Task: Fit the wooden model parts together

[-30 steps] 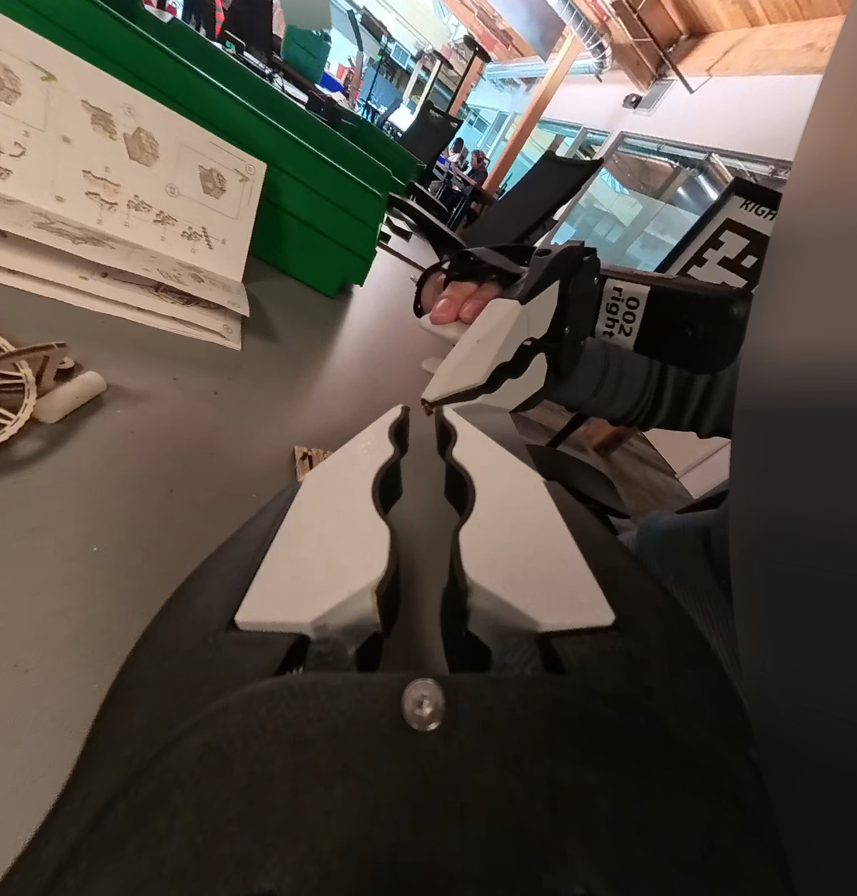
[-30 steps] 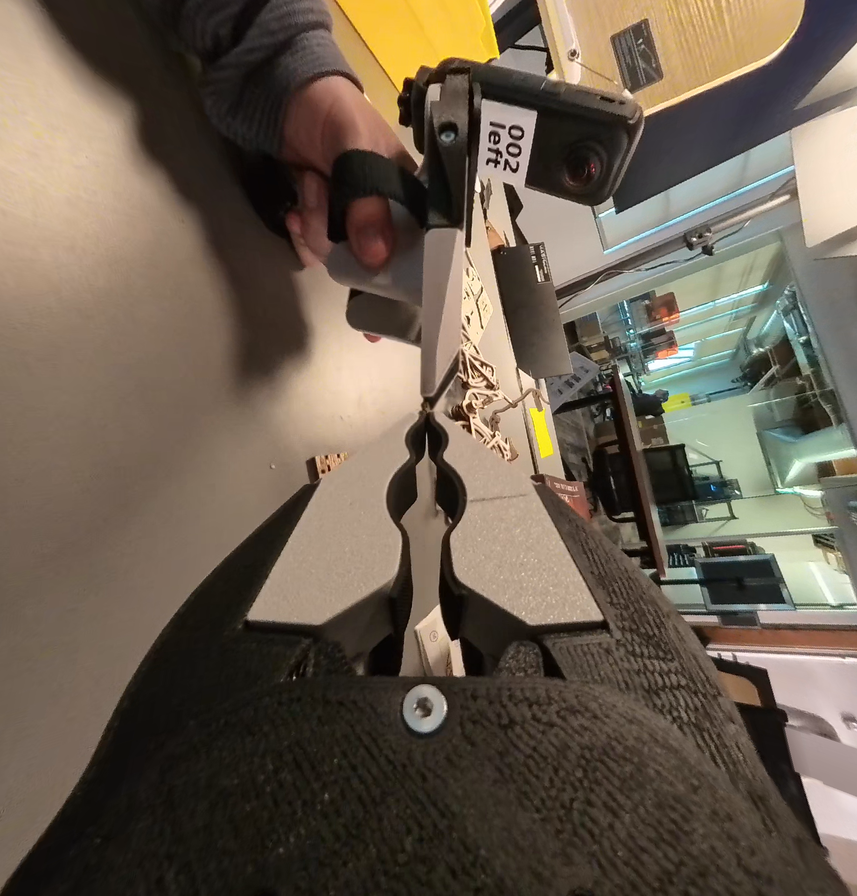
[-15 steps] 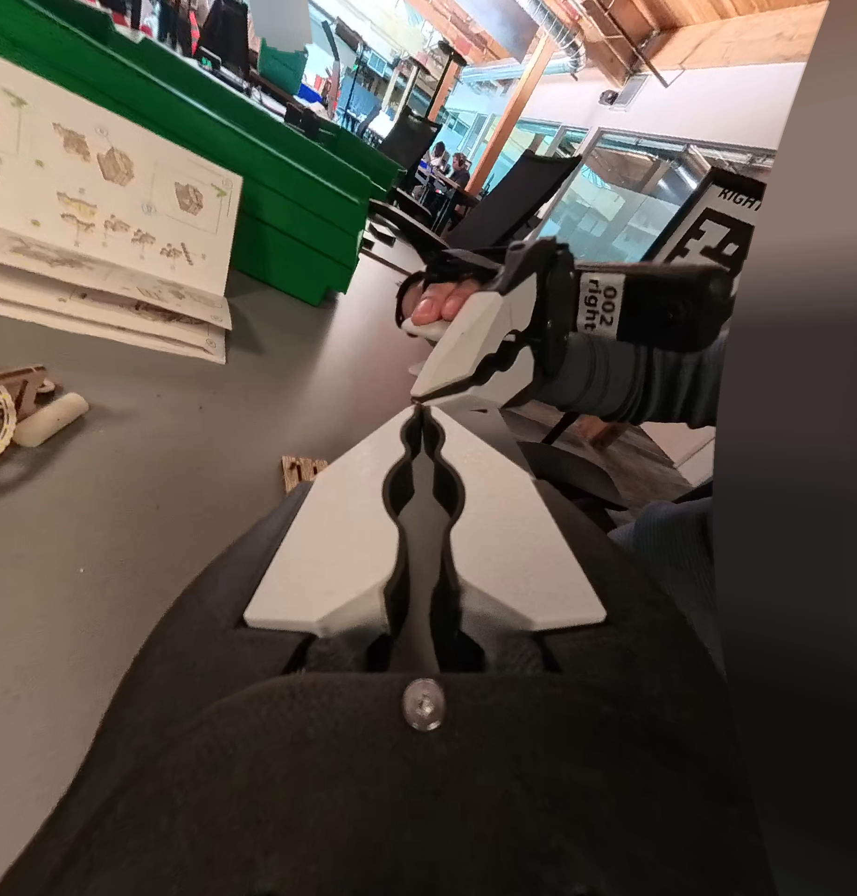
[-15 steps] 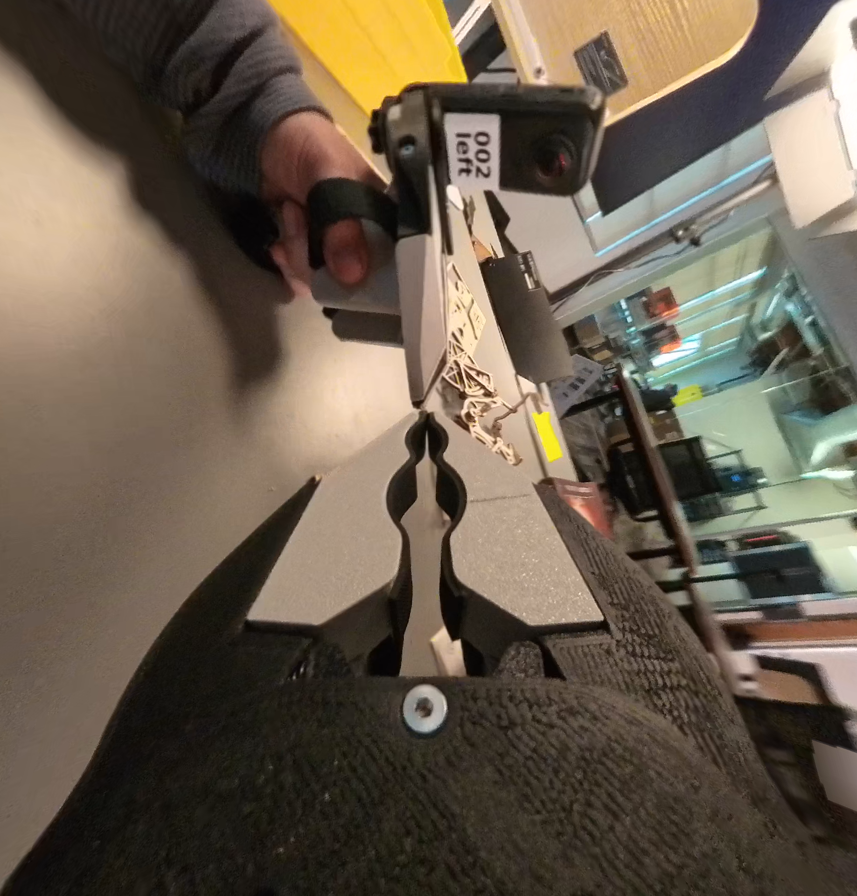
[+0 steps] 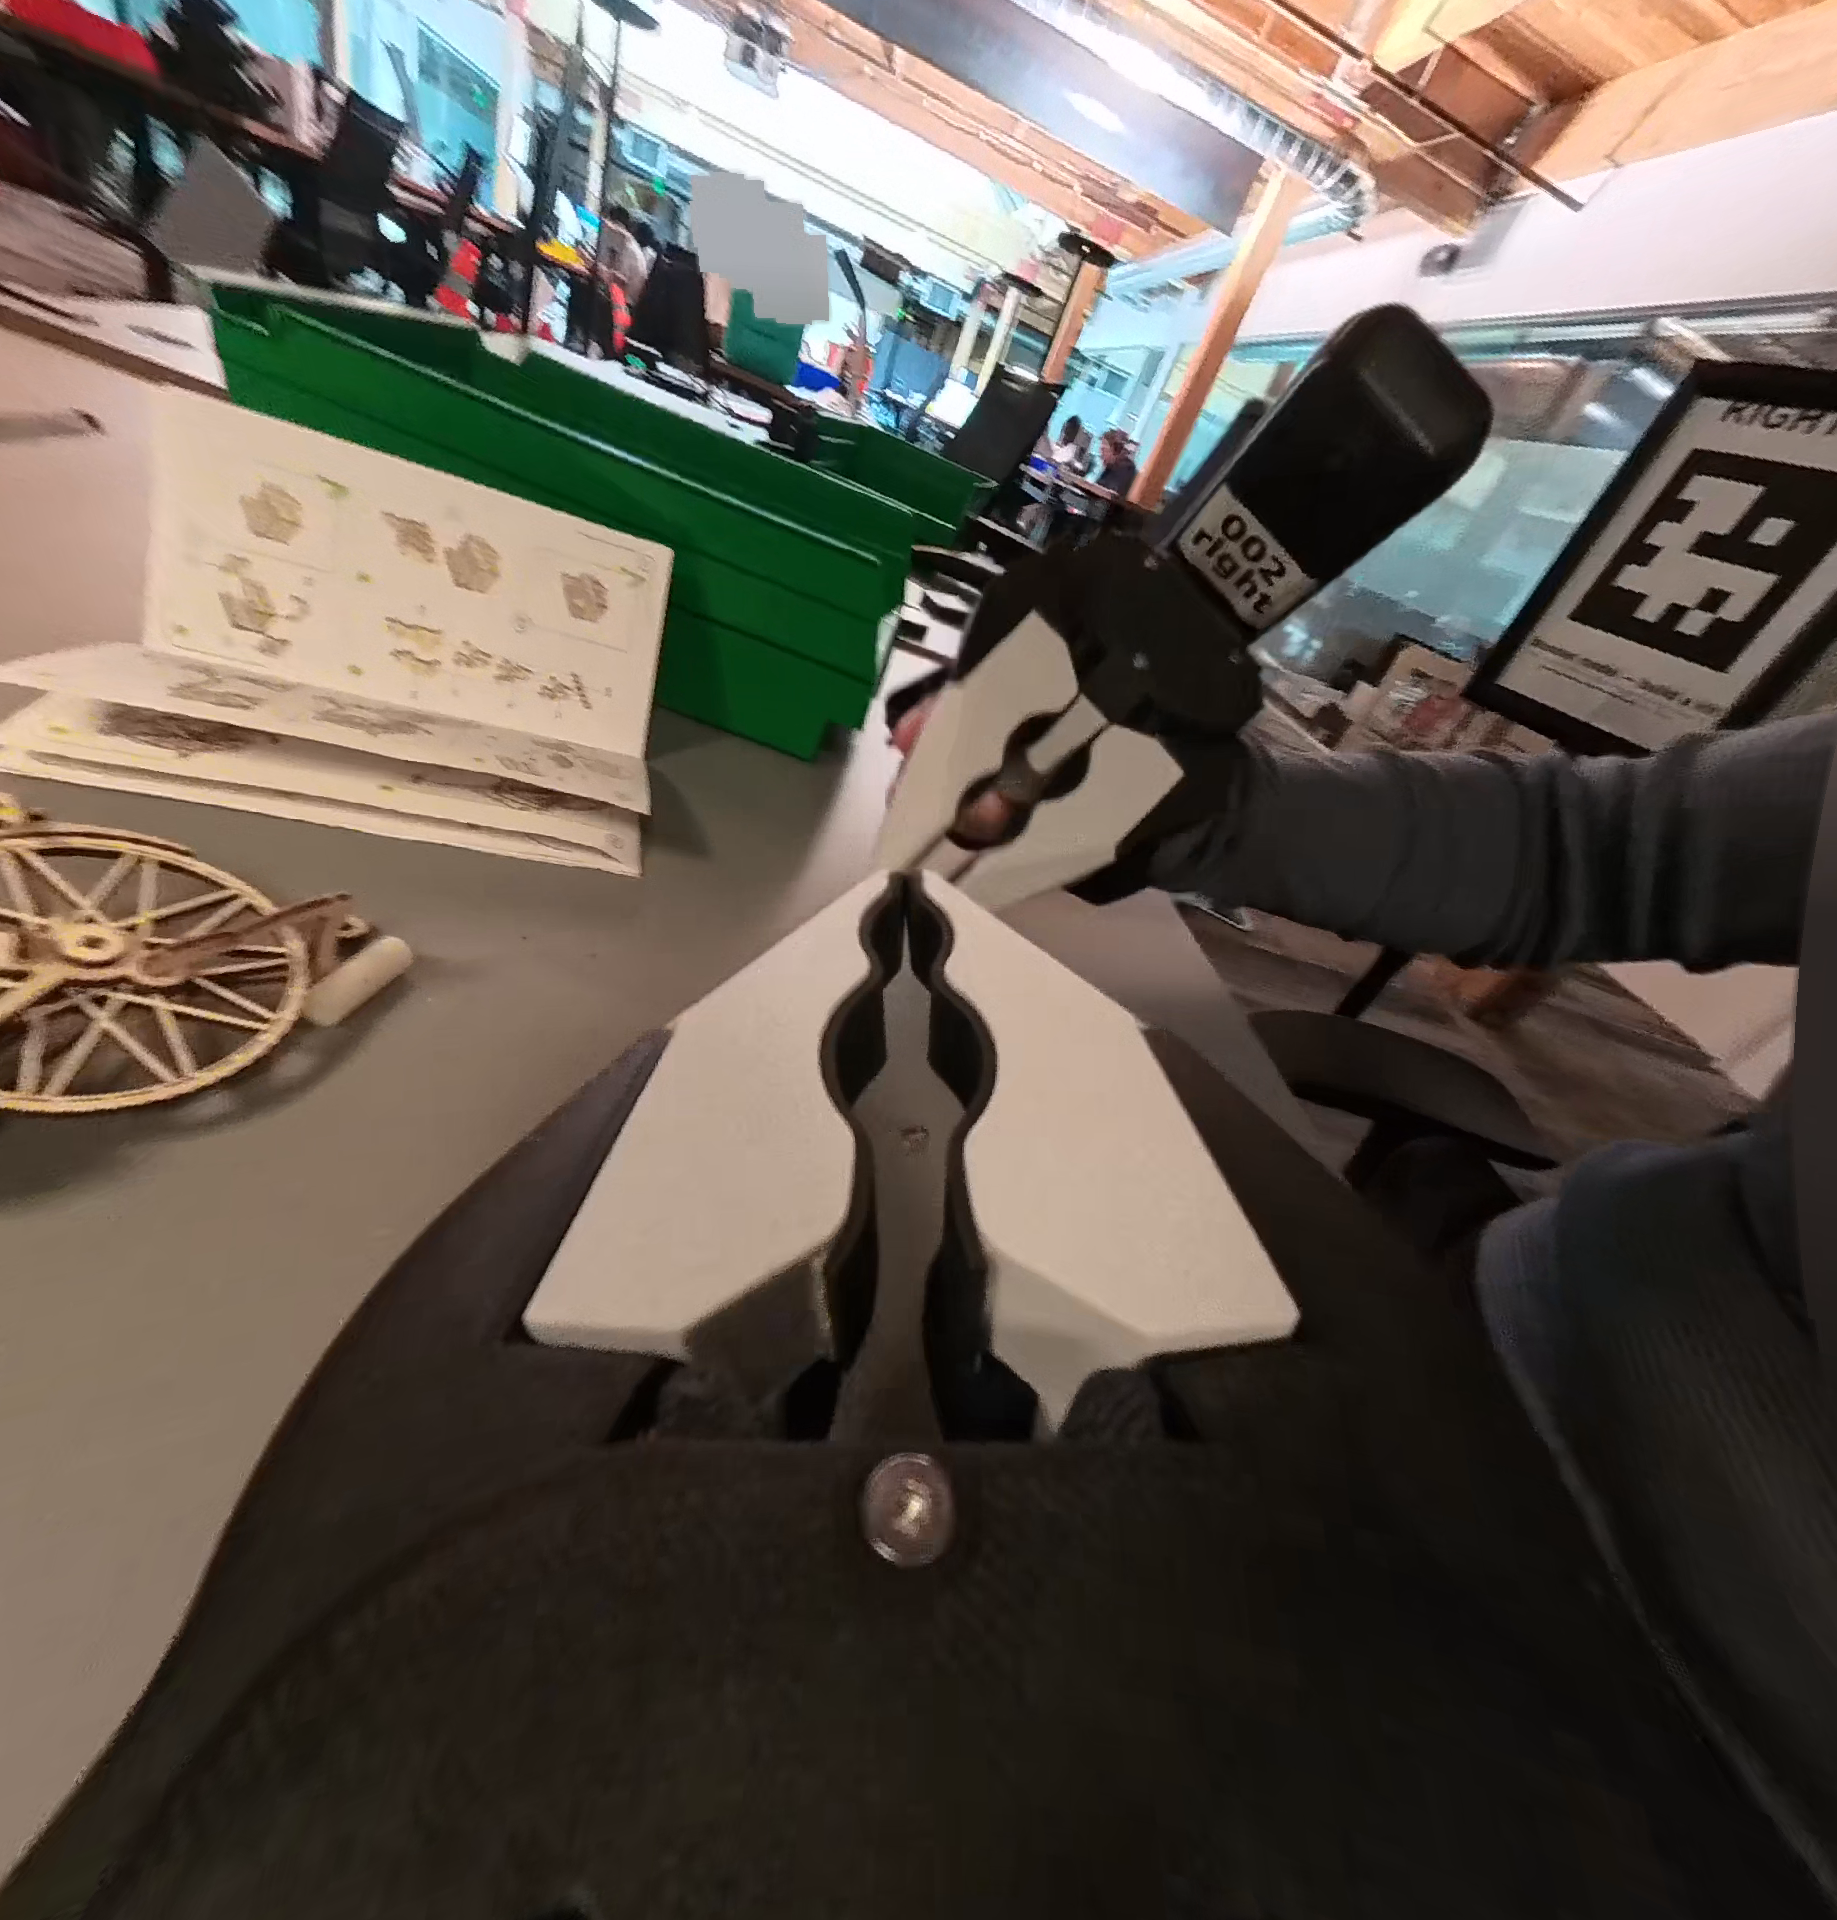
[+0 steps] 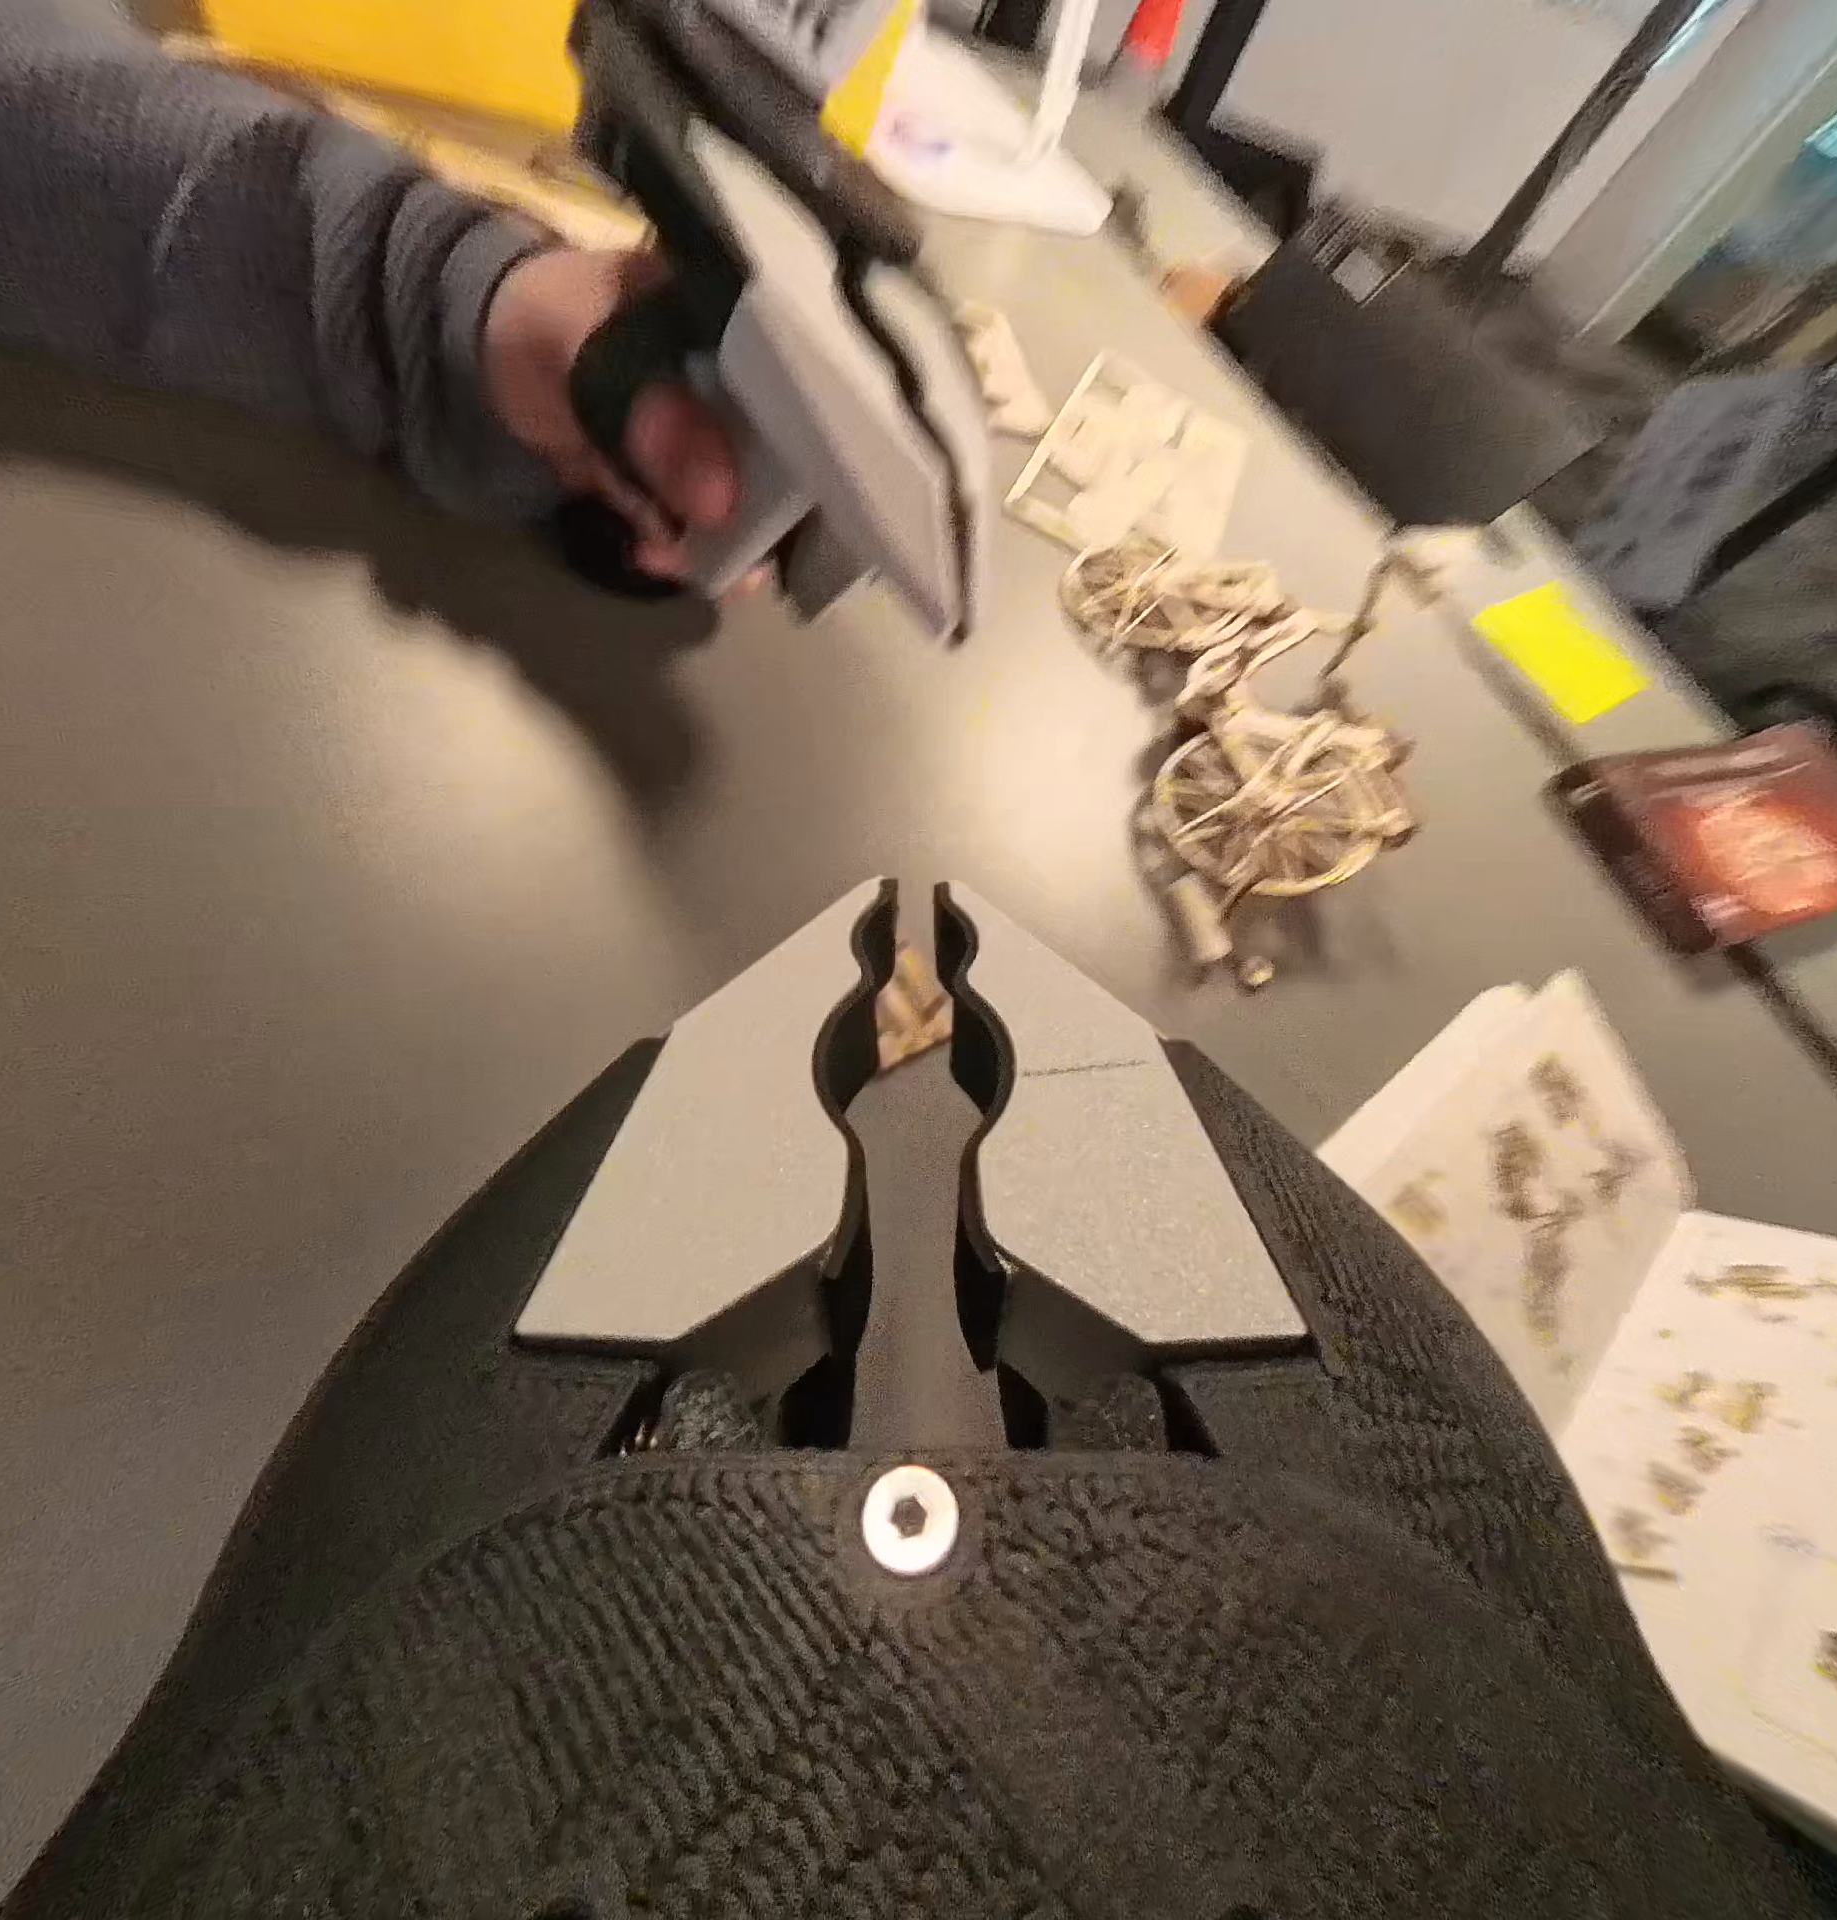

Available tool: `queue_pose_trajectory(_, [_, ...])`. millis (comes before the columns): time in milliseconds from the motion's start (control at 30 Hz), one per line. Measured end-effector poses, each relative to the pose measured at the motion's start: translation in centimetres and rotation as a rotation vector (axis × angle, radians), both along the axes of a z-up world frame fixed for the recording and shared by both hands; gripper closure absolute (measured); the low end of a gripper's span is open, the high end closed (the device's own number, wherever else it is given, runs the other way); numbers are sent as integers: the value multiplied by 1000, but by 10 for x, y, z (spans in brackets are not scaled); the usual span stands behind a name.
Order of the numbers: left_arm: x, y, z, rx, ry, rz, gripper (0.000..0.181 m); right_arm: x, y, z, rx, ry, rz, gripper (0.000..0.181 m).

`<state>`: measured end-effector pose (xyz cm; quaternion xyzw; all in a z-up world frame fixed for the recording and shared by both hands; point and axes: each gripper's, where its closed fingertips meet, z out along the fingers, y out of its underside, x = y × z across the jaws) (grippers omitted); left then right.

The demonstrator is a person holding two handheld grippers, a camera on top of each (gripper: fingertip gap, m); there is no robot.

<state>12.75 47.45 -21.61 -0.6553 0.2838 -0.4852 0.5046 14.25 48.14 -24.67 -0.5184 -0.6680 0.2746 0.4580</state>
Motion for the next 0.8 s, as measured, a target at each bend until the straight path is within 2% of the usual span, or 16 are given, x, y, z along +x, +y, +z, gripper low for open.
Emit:
queue_pose_trajectory(100, [-7,7,3,36,1,70,181,11,-16,-31,-216,-178,36,173])
queue_pose_trajectory(167, [-10,9,4,39,-9,85,181,14,-26,-45,-359,-228,13,171])
queue_pose_trajectory(233, [-10,9,4,37,-10,90,181,17,-30,-56,-400,-265,-22,168])
queue_pose_trajectory(467, [-10,11,3,34,-2,99,181,12,-30,-61,-332,-264,-125,172])
queue_pose_trajectory(700, [-11,11,3,21,-15,98,181,8,-31,-61,-239,-291,-137,181])
queue_pose_trajectory(800, [-10,10,2,6,-20,78,181,9,-23,-58,-90,-280,-130,181])
